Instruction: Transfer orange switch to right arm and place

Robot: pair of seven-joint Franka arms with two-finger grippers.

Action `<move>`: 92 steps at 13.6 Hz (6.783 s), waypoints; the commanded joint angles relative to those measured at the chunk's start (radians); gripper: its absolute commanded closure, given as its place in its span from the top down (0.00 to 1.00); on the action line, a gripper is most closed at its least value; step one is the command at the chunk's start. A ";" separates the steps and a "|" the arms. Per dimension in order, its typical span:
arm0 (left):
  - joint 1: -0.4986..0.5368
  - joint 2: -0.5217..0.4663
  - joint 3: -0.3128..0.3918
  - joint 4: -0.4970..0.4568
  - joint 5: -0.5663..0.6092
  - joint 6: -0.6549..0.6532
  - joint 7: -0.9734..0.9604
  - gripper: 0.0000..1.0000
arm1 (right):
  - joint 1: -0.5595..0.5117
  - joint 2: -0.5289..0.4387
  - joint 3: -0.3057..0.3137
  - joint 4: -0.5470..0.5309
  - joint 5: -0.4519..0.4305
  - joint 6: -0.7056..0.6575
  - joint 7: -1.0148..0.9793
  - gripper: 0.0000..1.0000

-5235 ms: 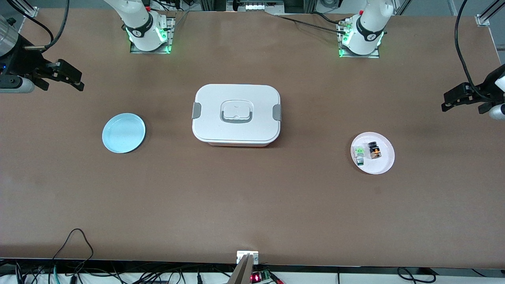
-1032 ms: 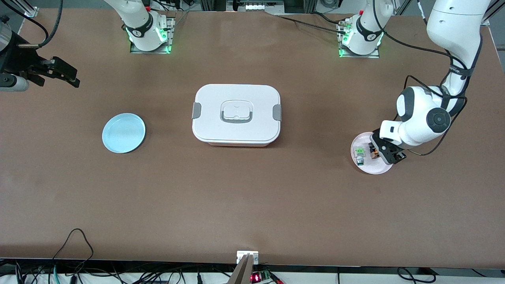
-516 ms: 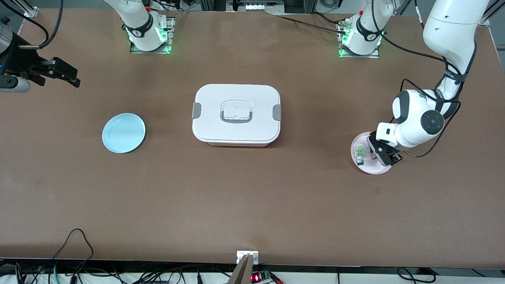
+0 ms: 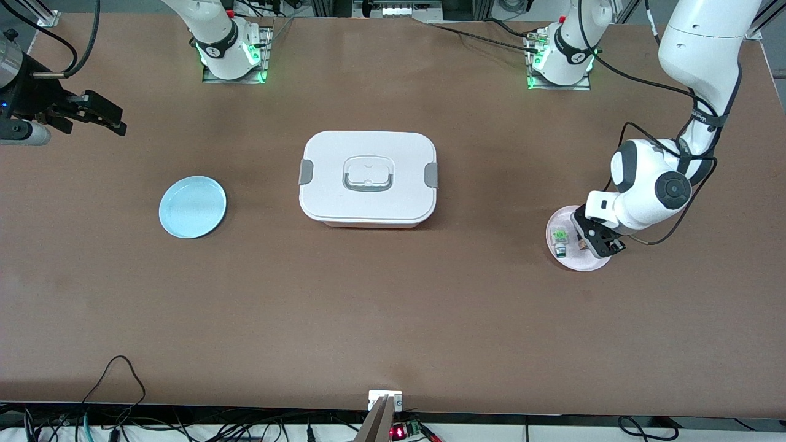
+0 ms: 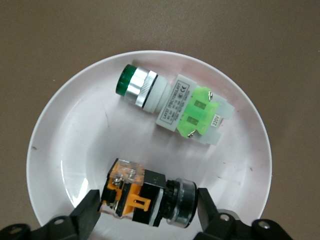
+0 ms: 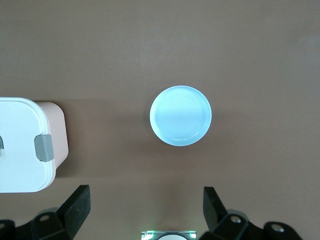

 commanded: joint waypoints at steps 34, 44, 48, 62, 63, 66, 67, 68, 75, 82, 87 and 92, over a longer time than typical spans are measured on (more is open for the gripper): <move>-0.049 -0.200 -0.615 0.358 -1.822 -0.426 0.542 0.00 | 0.004 -0.043 0.145 -0.411 1.509 0.282 -0.030 1.00; -0.119 -0.180 -0.615 0.400 -1.904 -0.411 0.482 0.00 | 0.004 -0.078 0.260 -0.410 1.568 0.423 0.062 0.98; -0.119 -0.180 -0.615 0.400 -1.905 -0.411 0.481 0.00 | 0.004 -0.089 0.287 -0.408 1.572 0.464 0.068 0.91; -0.119 -0.182 -0.615 0.393 -1.905 -0.411 0.481 0.00 | 0.002 -0.088 0.304 -0.398 1.572 0.491 0.068 0.00; -0.119 -0.183 -0.615 0.392 -1.905 -0.411 0.476 0.05 | 0.002 -0.088 0.304 -0.398 1.572 0.491 0.068 0.00; -0.110 -0.186 -0.614 0.381 -1.904 -0.414 0.459 1.00 | 0.002 -0.088 0.303 -0.398 1.572 0.489 0.068 0.00; -0.102 -0.188 -0.608 0.381 -1.899 -0.414 0.461 1.00 | 0.002 -0.086 0.303 -0.387 1.568 0.484 0.063 0.00; -0.092 -0.196 -0.600 0.369 -1.899 -0.414 0.464 1.00 | 0.001 -0.082 0.300 -0.373 1.552 0.481 0.049 0.00; 0.079 -0.216 -0.458 0.260 -1.870 -0.413 0.468 1.00 | -0.021 -0.023 0.281 -0.208 0.864 0.299 -0.143 0.00; 0.126 -0.235 -0.227 0.242 -1.587 -0.379 0.464 1.00 | -0.060 0.009 0.277 -0.215 0.223 0.233 -0.709 0.00; 0.171 -0.291 -0.212 0.257 -1.115 -0.220 0.228 1.00 | -0.077 0.026 0.203 -0.350 0.063 0.375 -1.131 0.00; 0.175 -0.338 -0.175 0.306 -0.624 -0.262 -0.076 1.00 | -0.077 0.023 0.070 -0.627 0.064 0.709 -1.476 0.00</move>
